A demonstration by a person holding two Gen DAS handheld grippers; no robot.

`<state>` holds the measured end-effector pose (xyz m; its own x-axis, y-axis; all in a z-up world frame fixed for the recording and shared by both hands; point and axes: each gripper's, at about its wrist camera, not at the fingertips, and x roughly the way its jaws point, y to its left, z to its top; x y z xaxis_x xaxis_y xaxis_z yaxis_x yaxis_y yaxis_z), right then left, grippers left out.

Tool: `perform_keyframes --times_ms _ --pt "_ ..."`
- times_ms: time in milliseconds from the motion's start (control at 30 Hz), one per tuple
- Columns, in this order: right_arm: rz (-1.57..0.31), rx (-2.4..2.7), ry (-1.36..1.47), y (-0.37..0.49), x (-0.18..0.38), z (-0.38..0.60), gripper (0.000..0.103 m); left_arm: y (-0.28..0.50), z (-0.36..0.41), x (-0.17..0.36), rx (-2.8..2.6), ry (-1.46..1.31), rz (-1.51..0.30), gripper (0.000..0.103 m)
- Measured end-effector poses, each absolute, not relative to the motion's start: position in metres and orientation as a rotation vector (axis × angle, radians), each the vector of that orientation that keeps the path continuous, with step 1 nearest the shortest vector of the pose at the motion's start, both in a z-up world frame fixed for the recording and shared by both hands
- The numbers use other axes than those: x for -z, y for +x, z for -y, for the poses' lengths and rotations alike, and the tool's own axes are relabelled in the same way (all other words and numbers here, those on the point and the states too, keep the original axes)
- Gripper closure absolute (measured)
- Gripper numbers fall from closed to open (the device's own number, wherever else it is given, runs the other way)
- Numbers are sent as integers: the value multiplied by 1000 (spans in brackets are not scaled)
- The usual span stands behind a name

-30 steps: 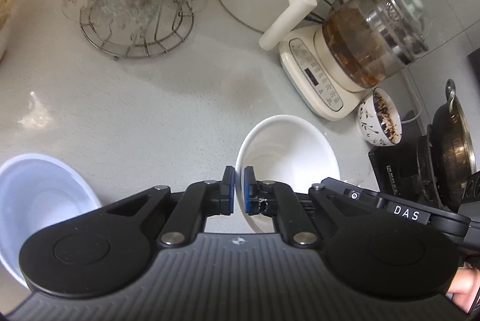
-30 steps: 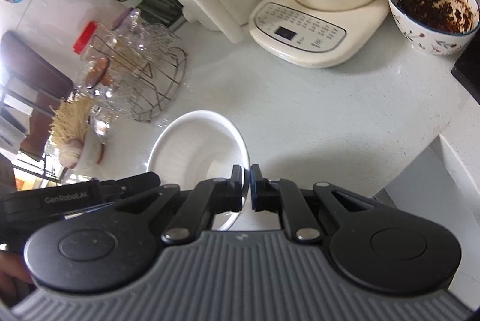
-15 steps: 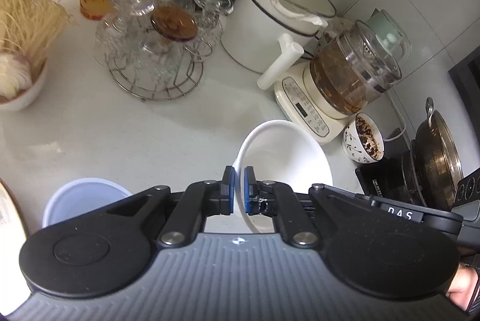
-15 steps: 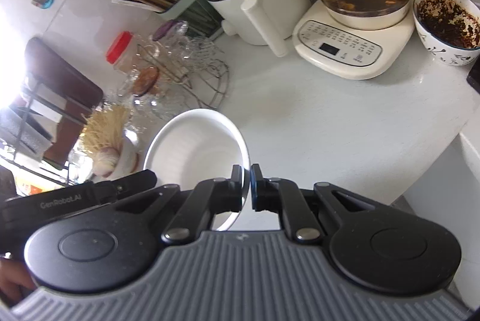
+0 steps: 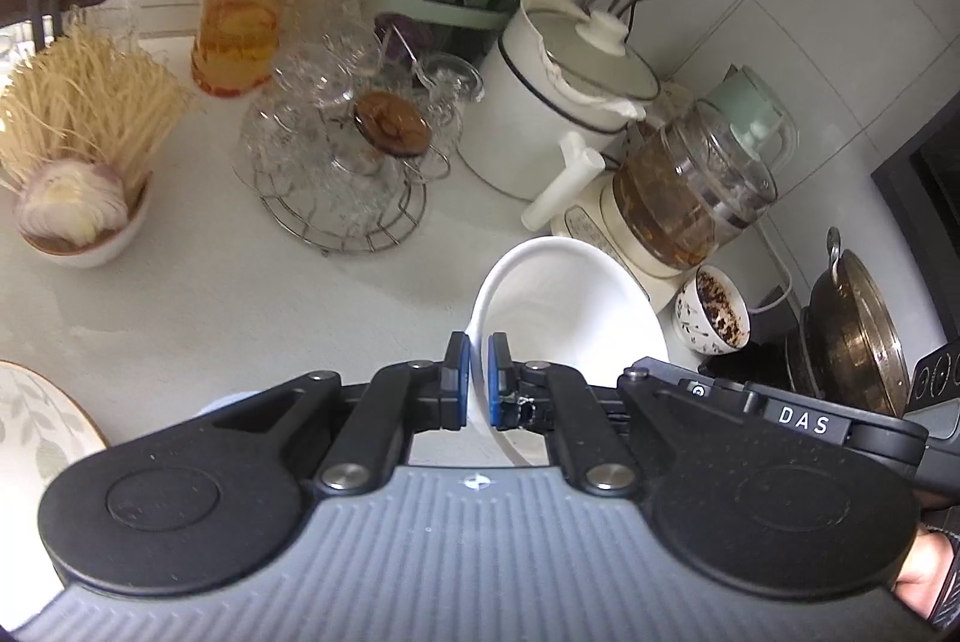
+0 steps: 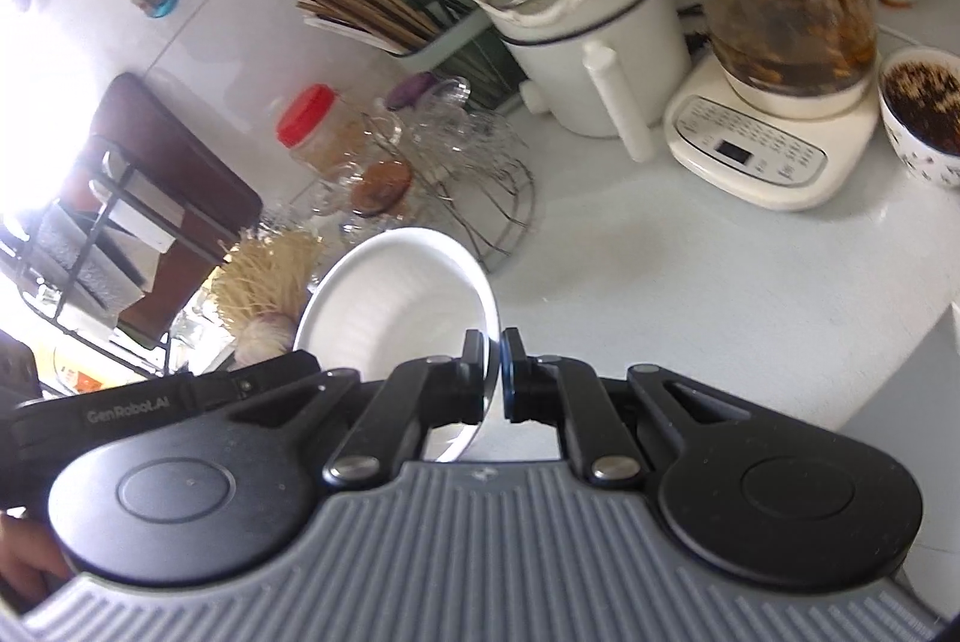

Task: Organize plates and bowls
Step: 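Lift the white bowl with both tools and carry it over the blue bowls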

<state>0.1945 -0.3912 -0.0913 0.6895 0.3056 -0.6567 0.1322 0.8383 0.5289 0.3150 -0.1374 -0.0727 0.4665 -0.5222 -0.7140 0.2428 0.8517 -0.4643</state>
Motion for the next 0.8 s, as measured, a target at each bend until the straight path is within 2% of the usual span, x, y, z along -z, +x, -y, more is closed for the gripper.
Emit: perform_keyframes --times_ms 467,800 --pt "-839 -207 491 215 87 332 95 296 72 75 363 -390 -934 96" --pt "-972 -291 411 231 107 298 94 277 46 99 239 -386 -982 96"
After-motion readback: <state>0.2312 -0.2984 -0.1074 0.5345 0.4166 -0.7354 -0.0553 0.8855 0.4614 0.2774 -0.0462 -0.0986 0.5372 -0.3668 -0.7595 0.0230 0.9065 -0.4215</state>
